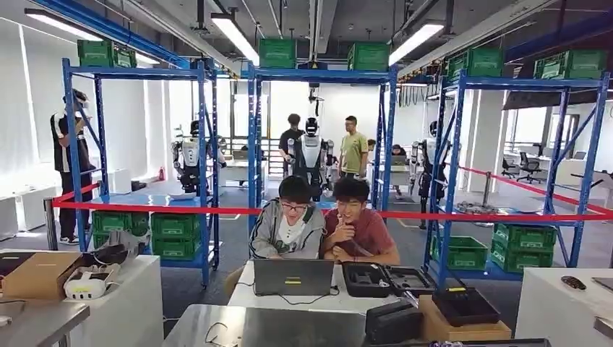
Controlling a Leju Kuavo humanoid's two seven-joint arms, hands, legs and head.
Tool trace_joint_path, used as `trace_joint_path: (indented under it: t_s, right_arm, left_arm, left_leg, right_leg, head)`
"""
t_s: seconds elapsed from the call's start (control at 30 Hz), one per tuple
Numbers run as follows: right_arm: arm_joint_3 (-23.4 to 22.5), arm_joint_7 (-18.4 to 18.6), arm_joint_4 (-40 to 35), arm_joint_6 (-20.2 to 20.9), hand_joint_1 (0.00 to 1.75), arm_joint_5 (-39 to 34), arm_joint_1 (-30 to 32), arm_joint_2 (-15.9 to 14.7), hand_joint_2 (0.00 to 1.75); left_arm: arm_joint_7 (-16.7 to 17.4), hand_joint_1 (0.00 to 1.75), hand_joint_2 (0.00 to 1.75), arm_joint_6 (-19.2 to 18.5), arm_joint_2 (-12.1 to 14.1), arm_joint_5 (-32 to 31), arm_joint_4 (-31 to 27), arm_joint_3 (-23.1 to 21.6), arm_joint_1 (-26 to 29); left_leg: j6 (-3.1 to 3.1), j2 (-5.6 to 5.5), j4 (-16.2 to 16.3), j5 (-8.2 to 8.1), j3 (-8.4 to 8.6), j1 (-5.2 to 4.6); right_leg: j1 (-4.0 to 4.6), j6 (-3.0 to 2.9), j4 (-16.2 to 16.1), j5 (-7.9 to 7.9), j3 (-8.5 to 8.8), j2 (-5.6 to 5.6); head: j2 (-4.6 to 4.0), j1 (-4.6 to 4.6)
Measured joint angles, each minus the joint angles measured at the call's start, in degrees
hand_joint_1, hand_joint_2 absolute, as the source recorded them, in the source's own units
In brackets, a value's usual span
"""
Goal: Take the parts from the cabinet and place them on the table.
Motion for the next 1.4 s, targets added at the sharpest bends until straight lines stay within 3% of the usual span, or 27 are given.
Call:
trace_joint_path:
  t_s: [0.07,0.1,0.27,0.73,1.4]
  right_arm:
    - [0.00,0.39,0.02,0.04,1.75,0.20,0.07,0.26,1.75]
    - [0.00,0.63,0.00,0.02,1.75,0.31,0.30,0.41,1.75]
    - [-0.02,1.25,0.00,0.04,1.75,0.57,0.58,0.55,1.75]
    - [-1.03,1.35,0.00,0.17,1.75,1.16,-2.47,0.55,1.75]
    - [-2.03,2.03,0.00,0.31,1.75,1.31,-1.98,0.52,1.75]
  left_arm:
    - [-0.06,0.00,0.00,0.02,0.02,0.13,0.00,-0.02,-0.01]
    - [0.02,0.00,0.00,0.21,0.02,0.20,0.00,-0.02,0.02]
    - [-1.11,0.00,0.00,1.53,0.07,0.11,0.00,-0.39,-0.06]
    - [-0.09,0.00,0.00,1.44,0.07,0.46,-0.02,-0.46,-0.91]
    - [0.20,0.00,0.00,0.17,0.07,0.74,-0.02,-0.46,-1.10]
  left_leg:
    - [0.07,0.03,0.04,-0.04,0.00,-0.10]
    - [0.11,0.13,0.07,-0.07,0.09,-0.13]
    - [0.19,0.24,0.07,0.00,0.39,-0.08]
    - [0.12,0.33,0.05,0.14,0.68,0.08]
    - [0.11,0.35,0.05,0.14,0.70,0.08]
  right_leg:
    - [-0.01,0.08,-0.85,-0.68,0.52,-0.11]
    - [-0.05,0.46,-0.84,-0.63,0.58,-0.13]
    - [0.02,0.74,-0.81,-0.57,0.74,-0.12]
    - [0.18,0.74,-0.43,-0.57,0.80,-0.06]
    - [0.18,0.73,-0.42,-0.58,0.81,-0.05]
  head:
    - [-0.02,0.07]
    - [0.00,0.07]
    - [-0.02,0.13]
    - [-0.02,0.28]
    - [-0.02,0.28]
